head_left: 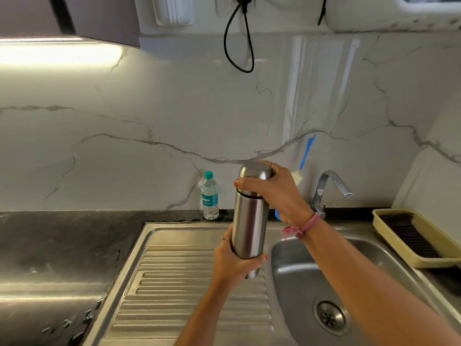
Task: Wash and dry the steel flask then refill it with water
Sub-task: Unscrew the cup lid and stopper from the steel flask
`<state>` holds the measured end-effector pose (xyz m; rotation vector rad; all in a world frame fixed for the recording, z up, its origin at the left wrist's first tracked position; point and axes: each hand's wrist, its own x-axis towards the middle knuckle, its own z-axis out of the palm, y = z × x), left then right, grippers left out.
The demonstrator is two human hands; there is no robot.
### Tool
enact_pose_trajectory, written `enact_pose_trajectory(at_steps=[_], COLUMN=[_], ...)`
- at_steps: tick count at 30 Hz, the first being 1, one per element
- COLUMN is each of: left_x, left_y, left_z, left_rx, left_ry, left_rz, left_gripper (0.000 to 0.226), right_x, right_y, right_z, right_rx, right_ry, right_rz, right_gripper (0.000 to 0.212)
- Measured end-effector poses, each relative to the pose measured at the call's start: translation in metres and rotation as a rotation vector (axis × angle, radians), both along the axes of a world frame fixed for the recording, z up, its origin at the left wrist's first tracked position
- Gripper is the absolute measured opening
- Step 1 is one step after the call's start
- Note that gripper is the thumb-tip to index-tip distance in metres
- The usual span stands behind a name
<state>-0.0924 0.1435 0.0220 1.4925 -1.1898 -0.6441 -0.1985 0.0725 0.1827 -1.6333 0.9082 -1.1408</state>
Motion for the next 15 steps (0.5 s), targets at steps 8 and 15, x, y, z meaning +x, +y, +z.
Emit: enact_pose_trajectory(at_steps=[8, 15], left_x=[0.007, 0.013], left_y=[0.023, 0.036], left_z=[0.015, 0.017], left_rx=[0.043, 0.099], left_ry=[-0.020, 0.009], left_rz=[-0.028, -0.146], left_gripper=[0.086, 0.073], right_x=[-0.006, -0.010], right_y=[0.006, 0.008], right_z=[0.000, 0.002], right_rx=[0.004, 0.037], right_ry=[-0.051, -0.115], right_rz=[0.127, 0.472], right_gripper=[0.045, 0.057])
